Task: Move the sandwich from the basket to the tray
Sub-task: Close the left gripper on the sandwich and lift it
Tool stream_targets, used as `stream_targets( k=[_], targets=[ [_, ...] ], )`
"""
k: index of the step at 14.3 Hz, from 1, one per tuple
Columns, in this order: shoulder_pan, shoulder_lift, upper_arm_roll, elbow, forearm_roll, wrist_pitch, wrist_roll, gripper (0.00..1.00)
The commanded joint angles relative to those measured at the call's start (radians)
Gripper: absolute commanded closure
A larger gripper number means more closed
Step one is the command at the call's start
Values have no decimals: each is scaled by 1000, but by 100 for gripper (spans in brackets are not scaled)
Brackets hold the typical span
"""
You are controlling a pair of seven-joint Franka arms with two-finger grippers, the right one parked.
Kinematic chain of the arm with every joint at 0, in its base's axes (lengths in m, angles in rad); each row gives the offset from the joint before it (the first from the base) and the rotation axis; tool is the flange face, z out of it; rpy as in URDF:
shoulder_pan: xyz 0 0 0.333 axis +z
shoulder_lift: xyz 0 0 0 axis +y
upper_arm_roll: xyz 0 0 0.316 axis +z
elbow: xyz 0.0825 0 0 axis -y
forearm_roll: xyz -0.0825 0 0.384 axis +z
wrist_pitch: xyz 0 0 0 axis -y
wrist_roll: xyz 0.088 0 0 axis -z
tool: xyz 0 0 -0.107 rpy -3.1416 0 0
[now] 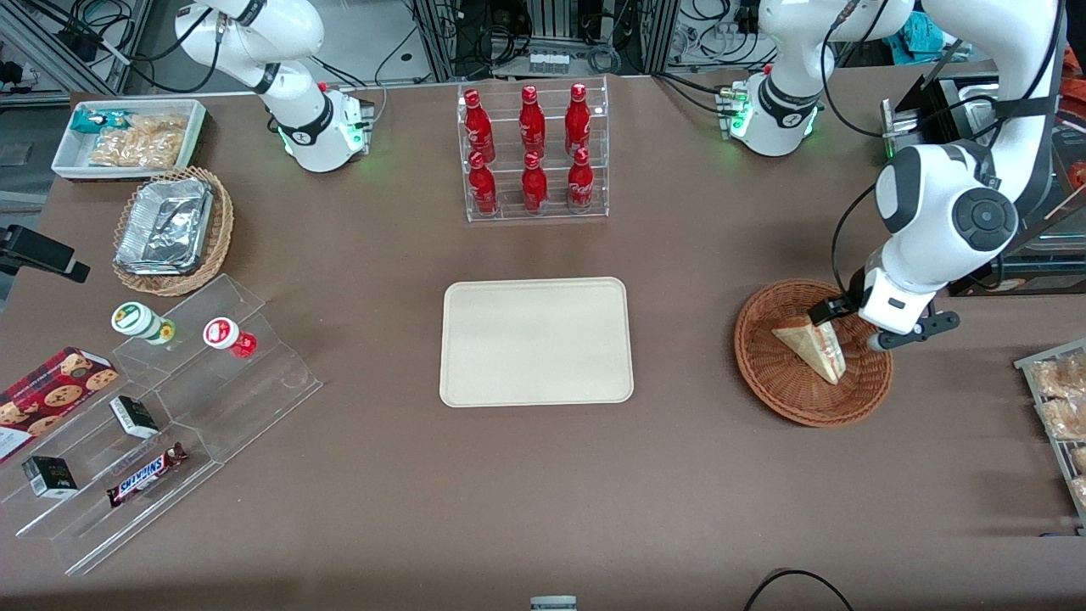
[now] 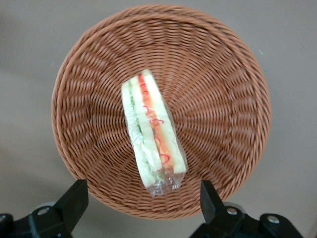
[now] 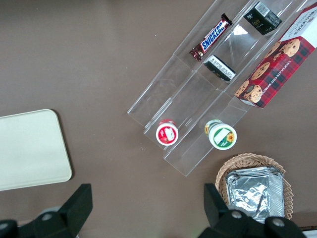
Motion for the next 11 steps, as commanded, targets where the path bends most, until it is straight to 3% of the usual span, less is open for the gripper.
stream_targets(
  k=[1, 6, 11],
  targets=[
    [-8, 35, 0, -5, -3, 59, -293, 0],
    [-11, 98, 0, -19, -6, 160, -493, 0],
    [-11, 164, -2, -19, -20, 172, -567, 0]
  ],
)
